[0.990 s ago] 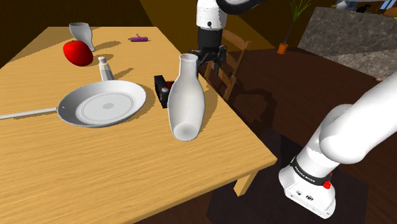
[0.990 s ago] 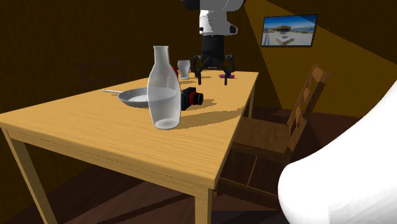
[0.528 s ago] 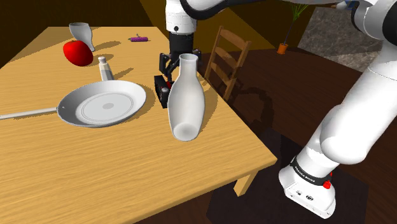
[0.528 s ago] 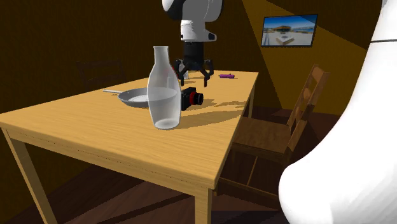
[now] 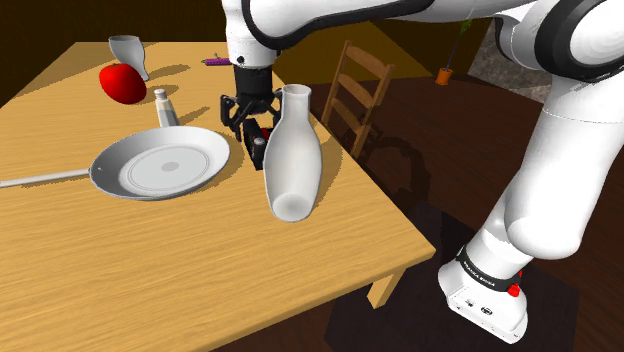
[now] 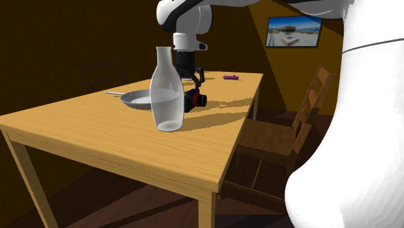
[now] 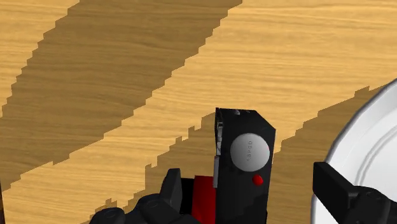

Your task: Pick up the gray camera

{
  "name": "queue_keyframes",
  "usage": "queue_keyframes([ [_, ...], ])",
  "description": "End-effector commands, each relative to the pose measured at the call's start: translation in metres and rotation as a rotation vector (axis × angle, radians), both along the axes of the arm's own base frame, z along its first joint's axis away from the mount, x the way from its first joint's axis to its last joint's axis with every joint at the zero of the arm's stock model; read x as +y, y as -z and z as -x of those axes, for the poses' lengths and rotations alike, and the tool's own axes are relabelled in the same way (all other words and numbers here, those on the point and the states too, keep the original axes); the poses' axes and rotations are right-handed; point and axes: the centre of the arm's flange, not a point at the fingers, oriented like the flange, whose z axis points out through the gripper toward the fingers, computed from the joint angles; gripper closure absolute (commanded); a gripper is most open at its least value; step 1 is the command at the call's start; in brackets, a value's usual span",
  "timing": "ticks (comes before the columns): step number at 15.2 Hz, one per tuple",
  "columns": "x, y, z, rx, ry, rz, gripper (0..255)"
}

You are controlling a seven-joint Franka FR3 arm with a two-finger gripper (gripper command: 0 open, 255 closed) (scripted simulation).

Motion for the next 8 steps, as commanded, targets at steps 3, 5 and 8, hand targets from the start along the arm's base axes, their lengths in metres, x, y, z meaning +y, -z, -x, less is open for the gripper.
queue_keyframes([
  [3,0.0,0.021,0.0,0.0,0.001,0.0,0],
  [5,0.0,0.024,0.0,0.0,0.001,0.0,0],
  [8,0.0,0.023,0.001,0.0,0.001,0.0,255],
])
